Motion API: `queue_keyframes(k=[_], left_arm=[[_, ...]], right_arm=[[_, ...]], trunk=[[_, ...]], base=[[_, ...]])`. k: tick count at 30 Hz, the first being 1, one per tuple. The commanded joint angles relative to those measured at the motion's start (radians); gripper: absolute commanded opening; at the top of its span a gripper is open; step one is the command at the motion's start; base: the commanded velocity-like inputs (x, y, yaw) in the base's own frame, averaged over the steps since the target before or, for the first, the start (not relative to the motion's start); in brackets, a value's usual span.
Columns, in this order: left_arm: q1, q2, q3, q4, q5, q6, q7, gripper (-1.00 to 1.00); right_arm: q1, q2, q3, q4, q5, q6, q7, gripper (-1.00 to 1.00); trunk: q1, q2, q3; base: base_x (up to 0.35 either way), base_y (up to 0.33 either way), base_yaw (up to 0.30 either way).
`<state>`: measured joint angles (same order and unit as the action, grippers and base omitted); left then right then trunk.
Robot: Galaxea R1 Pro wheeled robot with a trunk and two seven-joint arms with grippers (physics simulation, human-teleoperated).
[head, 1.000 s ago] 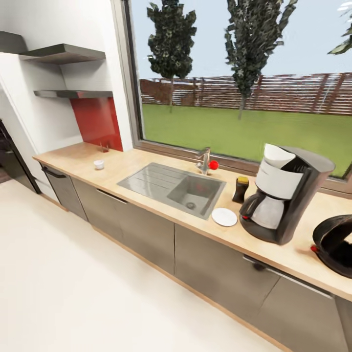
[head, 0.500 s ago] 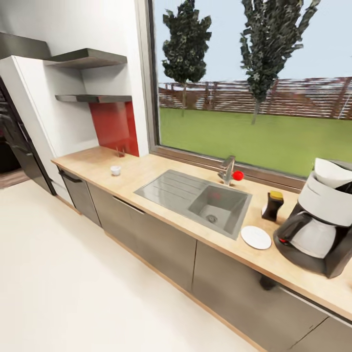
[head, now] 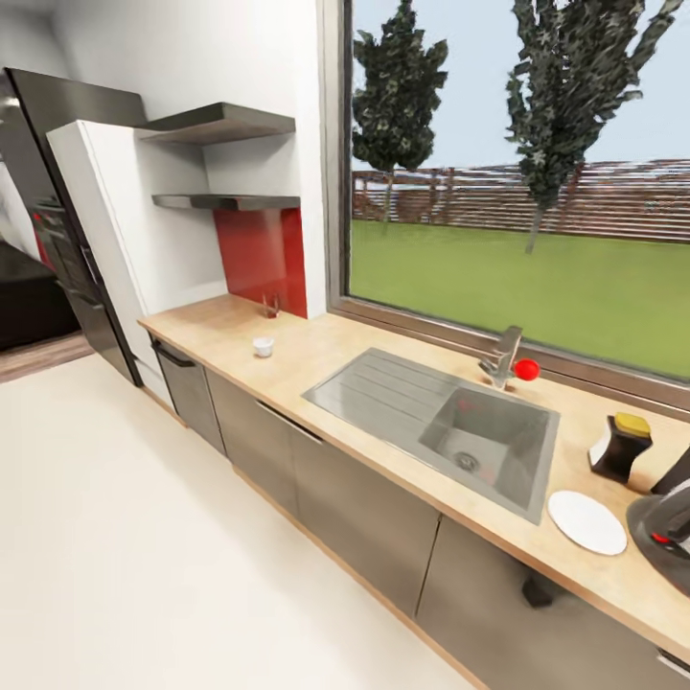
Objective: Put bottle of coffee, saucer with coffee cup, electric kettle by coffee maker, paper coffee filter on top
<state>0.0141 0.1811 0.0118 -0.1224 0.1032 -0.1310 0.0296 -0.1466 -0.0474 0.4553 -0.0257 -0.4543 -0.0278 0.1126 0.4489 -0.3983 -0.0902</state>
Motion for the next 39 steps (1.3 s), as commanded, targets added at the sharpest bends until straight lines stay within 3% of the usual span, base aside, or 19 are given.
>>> queue_keyframes(k=[1,27,39], left_arm=[[0.000,0.000,0.000,-0.002,0.010,-0.001,0.000,1.00],[0.000,0.000,0.000,-0.002,0.010,-0.001,0.000,1.00],[0.001,-0.001,0.000,-0.002,0.008,-0.001,0.000,1.00]], right_arm=[[-0.001,-0.001,0.008,0.001,-0.010,-0.003,0.004,1.00],[-0.001,0.000,0.008,0.001,-0.010,-0.003,0.004,1.00],[-0.001,-0.003,0.011,-0.003,-0.011,-0.003,0.005,1.00]], trunk=[[0.001,-0.002,0.000],[0.001,-0.002,0.036],[0.001,-0.002,0.038]], base=[[0.257,0.231,0.156],[0.226,0.276,0.156],[0.183,0.293,0.021]])
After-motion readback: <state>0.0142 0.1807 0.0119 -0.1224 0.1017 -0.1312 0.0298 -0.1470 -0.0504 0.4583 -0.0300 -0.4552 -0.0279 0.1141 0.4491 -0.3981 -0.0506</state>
